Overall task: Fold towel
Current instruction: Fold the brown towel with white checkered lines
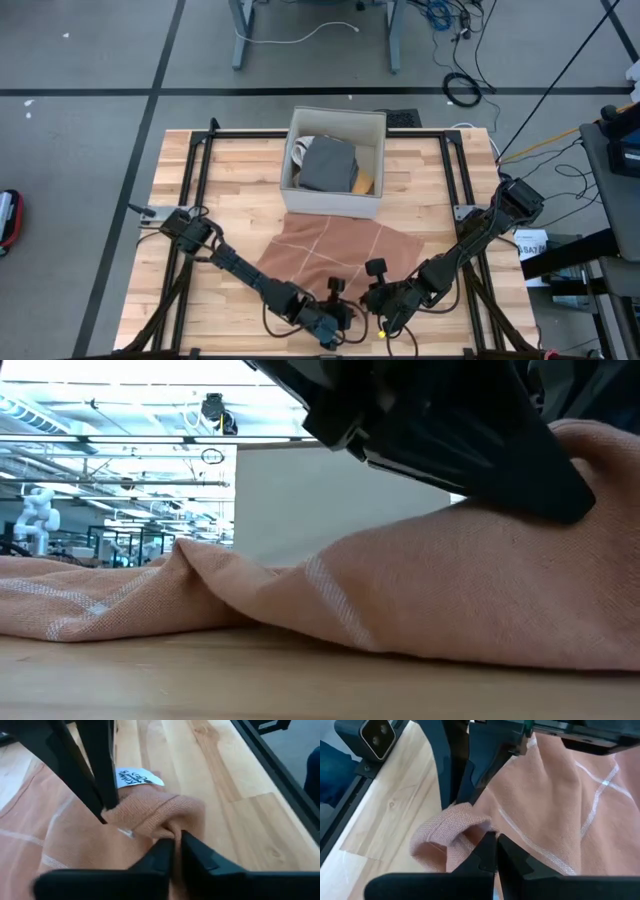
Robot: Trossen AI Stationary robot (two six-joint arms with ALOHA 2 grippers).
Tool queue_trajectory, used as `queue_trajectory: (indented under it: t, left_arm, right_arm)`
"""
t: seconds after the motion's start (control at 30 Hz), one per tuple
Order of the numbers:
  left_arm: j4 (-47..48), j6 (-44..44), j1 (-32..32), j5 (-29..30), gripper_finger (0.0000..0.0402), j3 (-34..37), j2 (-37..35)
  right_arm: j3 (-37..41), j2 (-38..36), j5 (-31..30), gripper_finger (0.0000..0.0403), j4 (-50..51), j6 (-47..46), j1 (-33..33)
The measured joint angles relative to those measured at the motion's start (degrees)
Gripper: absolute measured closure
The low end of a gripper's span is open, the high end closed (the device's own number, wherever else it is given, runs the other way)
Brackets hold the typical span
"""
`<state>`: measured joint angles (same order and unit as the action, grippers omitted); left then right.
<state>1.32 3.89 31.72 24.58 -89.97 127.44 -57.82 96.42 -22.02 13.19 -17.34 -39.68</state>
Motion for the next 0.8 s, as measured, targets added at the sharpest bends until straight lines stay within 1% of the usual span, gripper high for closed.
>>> queue_trajectory:
  t: [0.03, 0.07, 0.13, 0.2, 0.3, 0.4, 0.5, 0.57, 0.67, 0.8]
  left_arm:
    - [-0.1, -0.5, 0.0, 0.0, 0.0380, 0.0, 0.0]
    - [-0.1, -1.1, -0.1, 0.0, 0.0389, 0.0, 0.0]
    - [-0.1, -1.7, 0.1, 0.0, 0.0394, 0.0, 0.0]
    - [0.0, -2.6, 0.4, 0.1, 0.0396, 0.0, 0.0]
    - [3.2, -3.0, 1.4, 1.6, 0.0398, 0.0, -0.7]
    - [8.0, -2.2, 2.7, 4.7, 0.0399, 0.0, -2.3]
    - [12.8, -0.7, 4.0, 7.4, 0.0399, 0.0, -4.3]
    - [15.7, 0.9, 4.9, 9.2, 0.0400, 0.0, -5.8]
    - [20.0, 3.2, 5.9, 11.5, 0.0400, 0.0, -7.6]
    - [24.8, 6.2, 6.5, 14.0, 0.0400, 0.0, -9.3]
  right_arm:
    - [0.0, 0.0, 0.0, 0.0403, 0.2, 0.0, 0.0]
    - [0.0, 0.0, -0.1, 0.0403, 0.4, -0.1, 0.0]
    - [0.0, 0.0, -0.1, 0.0401, 0.8, -0.1, 0.0]
    - [0.0, 0.0, -0.2, 0.0391, 1.4, -0.2, -0.2]
    - [0.0, 0.0, -0.5, 0.0360, 3.3, -0.7, -1.1]
    - [0.0, -0.5, -0.3, 0.0320, 6.7, -2.7, -2.7]
    - [0.0, -1.6, 1.1, 0.0285, 9.1, -5.8, -4.6]
    - [0.0, -2.1, 2.6, 0.0269, 8.8, -7.5, -6.1]
    - [0.0, -2.0, 3.0, 0.0263, 8.4, -9.8, -8.4]
    - [0.0, -0.7, 5.0, 0.0271, 8.1, -13.3, -11.3]
